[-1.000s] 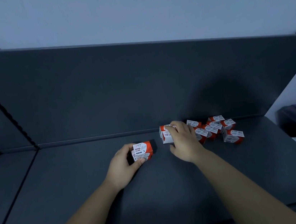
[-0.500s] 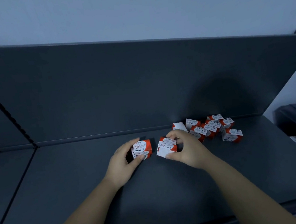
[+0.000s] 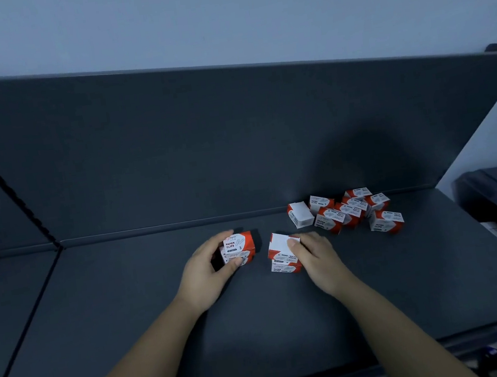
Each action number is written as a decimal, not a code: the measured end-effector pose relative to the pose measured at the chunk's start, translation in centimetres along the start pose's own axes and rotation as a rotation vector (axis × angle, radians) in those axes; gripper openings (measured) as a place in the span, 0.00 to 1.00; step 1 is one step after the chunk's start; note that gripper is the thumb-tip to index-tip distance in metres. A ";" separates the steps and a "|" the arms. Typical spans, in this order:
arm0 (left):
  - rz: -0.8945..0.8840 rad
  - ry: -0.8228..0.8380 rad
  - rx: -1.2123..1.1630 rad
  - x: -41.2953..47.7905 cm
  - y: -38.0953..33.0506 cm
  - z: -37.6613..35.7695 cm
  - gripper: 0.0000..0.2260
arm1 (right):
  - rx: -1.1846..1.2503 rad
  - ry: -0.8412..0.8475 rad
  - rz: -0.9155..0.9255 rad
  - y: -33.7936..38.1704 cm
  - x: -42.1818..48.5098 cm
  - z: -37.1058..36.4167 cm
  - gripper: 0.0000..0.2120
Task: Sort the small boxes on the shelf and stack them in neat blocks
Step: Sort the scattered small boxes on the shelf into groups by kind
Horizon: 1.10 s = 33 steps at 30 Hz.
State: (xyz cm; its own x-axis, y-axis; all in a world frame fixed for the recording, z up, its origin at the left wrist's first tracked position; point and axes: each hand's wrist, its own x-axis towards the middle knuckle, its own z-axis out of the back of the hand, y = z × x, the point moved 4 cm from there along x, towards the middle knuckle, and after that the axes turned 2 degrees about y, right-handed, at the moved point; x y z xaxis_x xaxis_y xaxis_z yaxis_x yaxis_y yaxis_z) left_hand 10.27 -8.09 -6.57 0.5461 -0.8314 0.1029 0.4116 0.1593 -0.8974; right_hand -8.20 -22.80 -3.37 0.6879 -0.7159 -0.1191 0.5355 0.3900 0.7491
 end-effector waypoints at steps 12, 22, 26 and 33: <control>-0.012 0.004 -0.015 -0.2 -0.3 0.1 0.26 | 0.108 -0.038 0.025 -0.2 -2.6 -0.5 0.27; -0.041 0.060 -0.119 -0.2 0.0 0.4 0.25 | 0.300 -0.241 0.010 0.6 -5.1 -2.8 0.24; -0.004 0.068 -0.279 -1.3 0.1 1.2 0.23 | 0.323 -0.276 0.029 1.4 -6.9 -3.2 0.23; -0.009 0.092 -0.376 -4.3 -0.8 4.4 0.23 | 0.321 -0.258 0.072 2.9 -9.2 -3.5 0.24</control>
State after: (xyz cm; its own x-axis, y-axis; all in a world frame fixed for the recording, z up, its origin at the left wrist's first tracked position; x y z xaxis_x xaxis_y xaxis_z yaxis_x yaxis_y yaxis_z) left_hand 10.75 -2.30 -4.42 0.4685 -0.8791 0.0876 0.1104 -0.0401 -0.9931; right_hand -11.25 -13.08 -2.39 0.5514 -0.8306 0.0777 0.2823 0.2734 0.9195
